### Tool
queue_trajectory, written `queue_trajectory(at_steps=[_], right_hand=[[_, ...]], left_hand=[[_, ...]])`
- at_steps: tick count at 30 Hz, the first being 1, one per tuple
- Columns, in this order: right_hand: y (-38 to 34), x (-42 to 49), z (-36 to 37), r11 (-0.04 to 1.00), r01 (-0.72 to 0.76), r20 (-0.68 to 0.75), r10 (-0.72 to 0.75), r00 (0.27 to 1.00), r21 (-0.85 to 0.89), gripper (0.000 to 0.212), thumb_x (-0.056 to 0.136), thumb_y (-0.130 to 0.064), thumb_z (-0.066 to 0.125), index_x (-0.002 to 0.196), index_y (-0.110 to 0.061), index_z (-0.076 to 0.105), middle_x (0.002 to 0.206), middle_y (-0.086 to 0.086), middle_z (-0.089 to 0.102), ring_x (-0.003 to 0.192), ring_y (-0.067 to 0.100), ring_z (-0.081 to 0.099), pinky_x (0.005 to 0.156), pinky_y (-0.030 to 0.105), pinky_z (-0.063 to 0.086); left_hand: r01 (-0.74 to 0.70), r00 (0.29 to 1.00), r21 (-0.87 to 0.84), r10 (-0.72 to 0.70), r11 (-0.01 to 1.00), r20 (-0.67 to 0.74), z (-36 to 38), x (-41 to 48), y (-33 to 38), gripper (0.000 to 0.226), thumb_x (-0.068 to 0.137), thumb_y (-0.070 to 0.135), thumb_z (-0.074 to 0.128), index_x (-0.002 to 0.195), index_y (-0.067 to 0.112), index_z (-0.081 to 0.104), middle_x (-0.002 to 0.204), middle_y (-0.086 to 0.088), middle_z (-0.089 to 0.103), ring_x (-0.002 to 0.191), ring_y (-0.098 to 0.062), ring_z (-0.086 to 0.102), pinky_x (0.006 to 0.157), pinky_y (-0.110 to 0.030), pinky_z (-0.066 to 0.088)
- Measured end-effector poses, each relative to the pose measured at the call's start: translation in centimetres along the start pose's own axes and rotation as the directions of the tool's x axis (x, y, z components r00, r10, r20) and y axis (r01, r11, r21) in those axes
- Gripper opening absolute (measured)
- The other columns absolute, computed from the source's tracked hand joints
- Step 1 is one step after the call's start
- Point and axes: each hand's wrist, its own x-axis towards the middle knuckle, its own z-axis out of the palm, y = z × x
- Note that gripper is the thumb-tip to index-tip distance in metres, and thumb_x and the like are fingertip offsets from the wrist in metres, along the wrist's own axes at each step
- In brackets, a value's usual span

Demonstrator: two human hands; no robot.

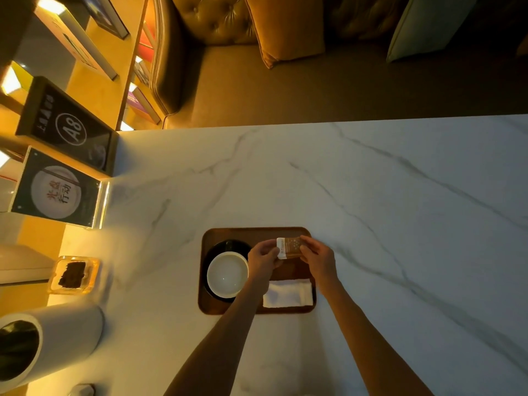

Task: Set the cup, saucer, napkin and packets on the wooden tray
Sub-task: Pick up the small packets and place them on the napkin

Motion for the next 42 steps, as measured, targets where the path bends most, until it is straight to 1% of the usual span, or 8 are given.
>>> queue_trajectory(at_steps=[6, 11, 17, 19, 22, 27, 31, 42], right_hand=[[0.9, -0.1, 0.1, 0.997, 0.005, -0.048, -0.009, 0.999, -0.083, 0.033, 0.090, -0.005, 0.059, 0.122, -0.006, 0.062, 0.118, 0.016, 0.066, 0.104, 0.028, 0.065, 0.087, 0.043, 0.057], [1.5, 0.0, 1.1, 0.972, 0.022, -0.044, -0.033, 0.998, -0.232, 0.034, 0.094, -0.008, 0.050, 0.126, -0.005, 0.058, 0.124, 0.016, 0.064, 0.113, 0.028, 0.060, 0.094, 0.041, 0.053], [2.6, -0.7, 1.3, 0.932, 0.070, 0.036, -0.062, 0.997, -0.356, 0.041, 0.094, -0.007, 0.047, 0.135, -0.009, 0.049, 0.125, 0.012, 0.061, 0.114, 0.023, 0.058, 0.088, 0.021, 0.044], [2.9, -1.0, 1.1, 0.898, 0.170, 0.048, -0.164, 0.985, -0.405, 0.041, 0.093, -0.010, 0.052, 0.134, -0.011, 0.048, 0.123, 0.009, 0.059, 0.111, 0.020, 0.058, 0.088, 0.021, 0.045], [3.3, -0.8, 0.7, 0.791, 0.382, 0.145, -0.358, 0.922, -0.478, 0.027, 0.092, -0.018, 0.056, 0.119, -0.018, 0.053, 0.116, 0.002, 0.060, 0.104, 0.014, 0.060, 0.089, 0.021, 0.051], [3.2, 0.2, 0.8, 0.545, 0.536, 0.337, -0.426, 0.840, -0.645, 0.034, 0.087, -0.029, 0.064, 0.117, -0.015, 0.054, 0.115, 0.001, 0.062, 0.102, 0.013, 0.060, 0.084, 0.023, 0.055], [2.9, 1.1, 0.4, 0.443, 0.583, 0.413, -0.425, 0.806, -0.681, 0.035, 0.088, -0.025, 0.062, 0.120, -0.012, 0.055, 0.124, 0.003, 0.059, 0.111, 0.017, 0.056, 0.086, 0.026, 0.054], [3.2, 1.6, -0.3, 0.475, 0.598, 0.434, -0.416, 0.799, -0.645, 0.036, 0.090, -0.022, 0.060, 0.125, -0.012, 0.054, 0.134, 0.006, 0.053, 0.122, 0.021, 0.050, 0.097, 0.031, 0.051]], left_hand=[[0.002, 0.992, 0.087, 0.009, 0.996, -0.124, 0.8, 0.0, -0.3, 0.016, 0.090, 0.007, 0.061, 0.105, 0.011, 0.066, 0.098, -0.007, 0.069, 0.093, -0.020, 0.068, 0.079, -0.032, 0.060], [-0.010, 0.981, 0.352, 0.078, 0.936, -0.180, 1.8, 0.0, -0.4, 0.022, 0.093, 0.007, 0.054, 0.112, 0.012, 0.063, 0.105, -0.004, 0.067, 0.093, -0.013, 0.062, 0.077, -0.025, 0.054], [-0.101, 0.974, 0.557, 0.196, 0.824, -0.114, 2.2, -1.1, -0.2, 0.030, 0.091, 0.003, 0.054, 0.120, 0.010, 0.055, 0.115, -0.008, 0.060, 0.106, -0.021, 0.060, 0.087, -0.032, 0.056], [-0.190, 0.952, 0.707, 0.304, 0.681, -0.037, 2.2, -1.4, -0.5, 0.035, 0.090, 0.005, 0.057, 0.124, 0.012, 0.052, 0.125, -0.007, 0.053, 0.113, -0.021, 0.053, 0.093, -0.035, 0.053], [-0.358, 0.885, 0.878, 0.416, 0.319, 0.210, 1.7, -1.2, -0.8, 0.044, 0.086, 0.009, 0.066, 0.125, 0.015, 0.047, 0.134, -0.006, 0.045, 0.120, -0.023, 0.045, 0.096, -0.032, 0.048], [-0.489, 0.818, 0.872, 0.339, -0.016, 0.465, 1.3, 0.2, -0.9, 0.062, 0.074, 0.001, 0.073, 0.125, 0.015, 0.042, 0.135, -0.008, 0.042, 0.119, -0.028, 0.043, 0.096, -0.035, 0.046], [-0.504, 0.810, 0.863, 0.331, -0.031, 0.484, 1.1, 0.7, -1.0, 0.065, 0.070, -0.003, 0.074, 0.125, 0.013, 0.043, 0.128, -0.008, 0.048, 0.116, -0.028, 0.045, 0.093, -0.036, 0.048], [-0.533, 0.804, 0.846, 0.329, 0.028, 0.496, 0.2, 0.8, -0.9, 0.073, 0.073, -0.008, 0.071, 0.133, 0.019, 0.039, 0.137, -0.004, 0.043, 0.121, -0.028, 0.042, 0.090, -0.033, 0.051]])
